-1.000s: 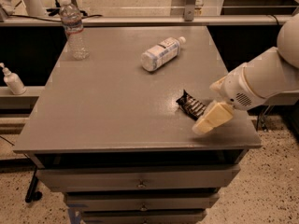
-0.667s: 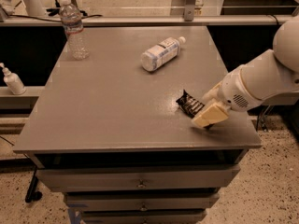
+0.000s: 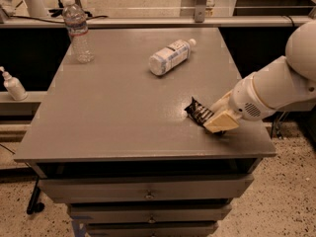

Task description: Move blue plastic bottle near water bottle

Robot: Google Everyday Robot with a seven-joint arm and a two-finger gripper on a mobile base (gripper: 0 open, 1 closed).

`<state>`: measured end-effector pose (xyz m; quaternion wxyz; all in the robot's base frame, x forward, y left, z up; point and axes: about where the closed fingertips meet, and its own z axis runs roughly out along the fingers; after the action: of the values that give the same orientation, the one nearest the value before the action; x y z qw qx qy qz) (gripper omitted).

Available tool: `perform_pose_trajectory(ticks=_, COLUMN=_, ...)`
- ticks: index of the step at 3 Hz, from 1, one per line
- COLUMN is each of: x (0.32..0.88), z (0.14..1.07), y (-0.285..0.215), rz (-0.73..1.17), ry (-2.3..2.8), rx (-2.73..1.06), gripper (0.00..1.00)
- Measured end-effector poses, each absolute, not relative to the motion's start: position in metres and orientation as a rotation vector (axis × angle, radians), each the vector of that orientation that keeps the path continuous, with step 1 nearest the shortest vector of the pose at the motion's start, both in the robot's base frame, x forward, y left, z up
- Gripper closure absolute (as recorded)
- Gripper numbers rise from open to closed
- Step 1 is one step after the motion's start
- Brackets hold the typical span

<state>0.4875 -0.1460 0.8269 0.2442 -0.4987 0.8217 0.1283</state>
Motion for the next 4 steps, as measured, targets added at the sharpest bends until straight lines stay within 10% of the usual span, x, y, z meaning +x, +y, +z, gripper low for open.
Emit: perform_pose_trajectory(ticks=4, x=0.529, z=0.878, y=-0.115, rz=0.344, ry=2.144, rx=-1.347, gripper=1.0)
